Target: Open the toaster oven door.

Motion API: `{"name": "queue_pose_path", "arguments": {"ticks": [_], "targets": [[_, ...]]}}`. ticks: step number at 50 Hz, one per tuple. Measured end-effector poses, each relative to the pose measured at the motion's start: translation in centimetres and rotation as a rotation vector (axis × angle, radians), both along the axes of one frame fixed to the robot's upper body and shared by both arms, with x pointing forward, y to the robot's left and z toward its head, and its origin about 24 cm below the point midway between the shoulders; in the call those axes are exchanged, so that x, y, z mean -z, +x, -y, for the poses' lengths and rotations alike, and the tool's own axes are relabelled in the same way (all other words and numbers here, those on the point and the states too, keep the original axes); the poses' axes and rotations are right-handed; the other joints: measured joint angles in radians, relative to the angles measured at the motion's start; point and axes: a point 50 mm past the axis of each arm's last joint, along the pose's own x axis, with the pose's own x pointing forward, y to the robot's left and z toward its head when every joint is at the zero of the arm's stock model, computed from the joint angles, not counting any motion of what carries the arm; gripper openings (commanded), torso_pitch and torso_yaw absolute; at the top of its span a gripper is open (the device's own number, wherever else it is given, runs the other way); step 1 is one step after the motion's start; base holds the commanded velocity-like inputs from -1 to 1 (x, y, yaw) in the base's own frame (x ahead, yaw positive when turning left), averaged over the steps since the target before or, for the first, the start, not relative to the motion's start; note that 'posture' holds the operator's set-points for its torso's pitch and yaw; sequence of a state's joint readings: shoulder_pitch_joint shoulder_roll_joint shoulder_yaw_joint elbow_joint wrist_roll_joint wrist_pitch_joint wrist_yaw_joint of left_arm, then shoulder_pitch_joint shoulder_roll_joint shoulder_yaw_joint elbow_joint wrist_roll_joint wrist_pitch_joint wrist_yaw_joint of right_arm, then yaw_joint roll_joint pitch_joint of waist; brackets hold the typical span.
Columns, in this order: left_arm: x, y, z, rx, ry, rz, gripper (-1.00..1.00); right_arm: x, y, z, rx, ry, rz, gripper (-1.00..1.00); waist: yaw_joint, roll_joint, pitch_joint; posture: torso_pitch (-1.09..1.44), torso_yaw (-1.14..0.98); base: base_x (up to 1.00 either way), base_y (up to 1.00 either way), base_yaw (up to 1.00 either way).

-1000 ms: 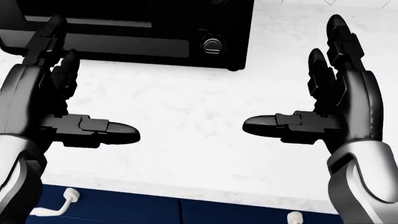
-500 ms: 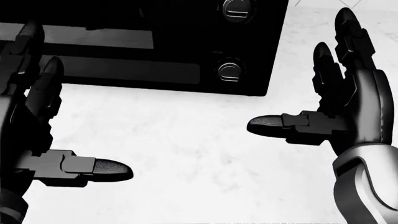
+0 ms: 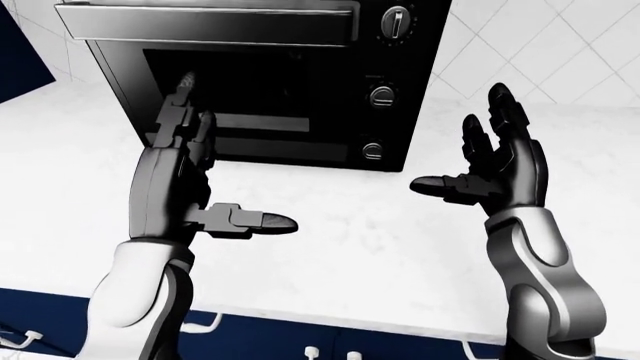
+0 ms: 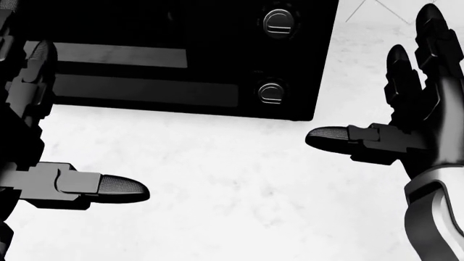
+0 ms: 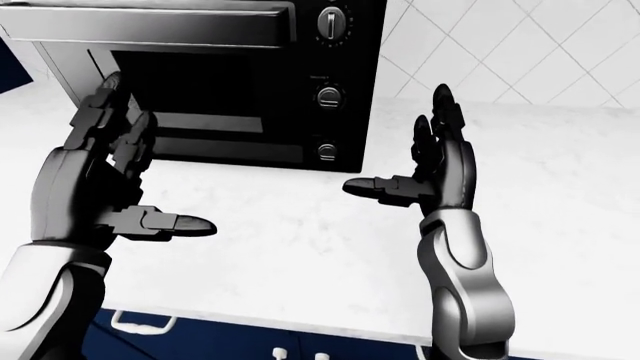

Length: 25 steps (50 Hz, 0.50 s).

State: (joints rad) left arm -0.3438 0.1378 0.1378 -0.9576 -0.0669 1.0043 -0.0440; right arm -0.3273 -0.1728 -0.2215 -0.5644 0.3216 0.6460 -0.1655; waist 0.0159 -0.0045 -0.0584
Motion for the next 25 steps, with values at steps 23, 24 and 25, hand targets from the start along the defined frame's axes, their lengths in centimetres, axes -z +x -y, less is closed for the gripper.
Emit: {"name": "queue_pose_path", "arguments": {"ticks": [23, 24, 25], "targets": [[0.06, -0.02, -0.03, 0.000, 0.007, 0.004, 1.00, 0.12, 0.01, -0.15, -0.003, 0.002, 0.013, 1.00, -0.005, 0.007, -0.205, -0.38, 0.00, 0.00, 0.00, 0.00], [0.10, 0.01, -0.04, 0.000, 0.007, 0.002, 1.00, 0.19, 0.01, -0.15, -0.003, 0.003, 0.012, 1.00, -0.004, 0.006, -0.210, -0.39, 0.00, 0.00, 0.00, 0.00], [0.08, 0.00, -0.04, -0.001, 0.008, 0.002, 1.00, 0.25, -0.01, -0.15, -0.003, 0.004, 0.011, 1.00, -0.004, 0.005, -0.215, -0.40, 0.00, 0.00, 0.00, 0.00]]}}
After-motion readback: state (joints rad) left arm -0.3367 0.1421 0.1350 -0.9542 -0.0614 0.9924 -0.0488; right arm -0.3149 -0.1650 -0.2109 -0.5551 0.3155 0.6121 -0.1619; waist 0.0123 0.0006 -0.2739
